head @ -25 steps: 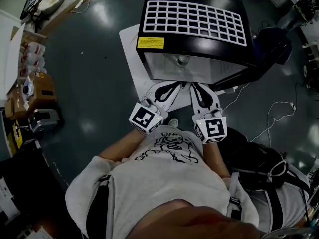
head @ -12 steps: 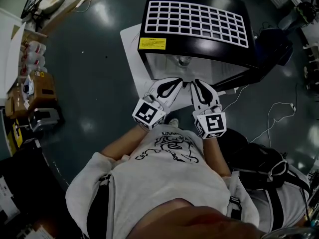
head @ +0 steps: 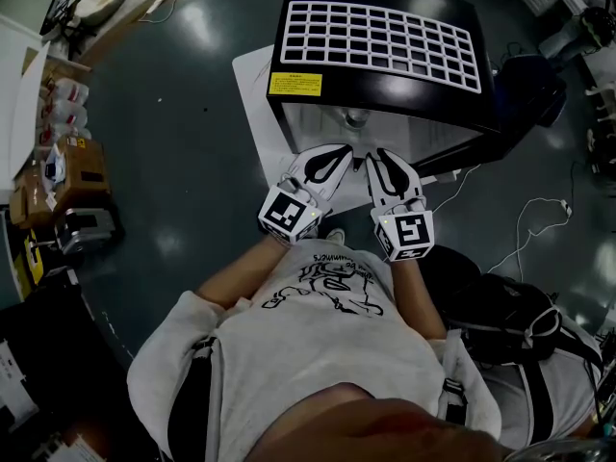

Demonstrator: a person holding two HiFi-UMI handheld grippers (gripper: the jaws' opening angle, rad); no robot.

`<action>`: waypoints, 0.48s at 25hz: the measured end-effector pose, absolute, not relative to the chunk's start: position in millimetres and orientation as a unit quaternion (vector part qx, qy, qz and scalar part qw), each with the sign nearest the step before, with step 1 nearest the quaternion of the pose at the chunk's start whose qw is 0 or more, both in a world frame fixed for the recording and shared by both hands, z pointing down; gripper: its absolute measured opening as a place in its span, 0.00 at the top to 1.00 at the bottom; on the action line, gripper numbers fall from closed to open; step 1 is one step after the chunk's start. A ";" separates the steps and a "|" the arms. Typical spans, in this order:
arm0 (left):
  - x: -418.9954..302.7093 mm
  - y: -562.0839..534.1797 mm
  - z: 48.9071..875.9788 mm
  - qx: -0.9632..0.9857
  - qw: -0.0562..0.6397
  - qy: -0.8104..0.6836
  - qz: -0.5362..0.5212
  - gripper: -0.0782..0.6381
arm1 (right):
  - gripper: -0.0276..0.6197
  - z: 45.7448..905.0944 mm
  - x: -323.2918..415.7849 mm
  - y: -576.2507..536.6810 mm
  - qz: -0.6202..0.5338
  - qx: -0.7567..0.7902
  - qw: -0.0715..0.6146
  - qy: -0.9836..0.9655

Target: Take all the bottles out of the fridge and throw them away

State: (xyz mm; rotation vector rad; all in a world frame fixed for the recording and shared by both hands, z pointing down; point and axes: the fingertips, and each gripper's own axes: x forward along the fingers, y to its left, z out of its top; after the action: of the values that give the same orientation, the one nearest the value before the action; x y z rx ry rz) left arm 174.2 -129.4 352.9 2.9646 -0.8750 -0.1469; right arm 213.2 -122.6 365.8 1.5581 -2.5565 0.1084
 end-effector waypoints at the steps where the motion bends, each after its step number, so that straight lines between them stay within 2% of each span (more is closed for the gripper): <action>1: 174.4 -130.4 353.6 0.957 0.023 -0.284 -0.048 0.88 | 0.89 366.7 213.4 -123.0 0.036 0.520 0.073 -0.851; 12: 178.0 -142.3 369.2 0.955 0.025 -0.293 -0.041 0.88 | 0.86 380.3 213.3 -133.6 0.025 0.525 0.081 -0.847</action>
State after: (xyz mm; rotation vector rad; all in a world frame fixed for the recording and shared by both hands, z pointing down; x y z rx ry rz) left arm 178.0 -142.3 369.2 2.9527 -0.9050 -0.1276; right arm 213.3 -133.6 380.3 1.5698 -2.5305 0.0754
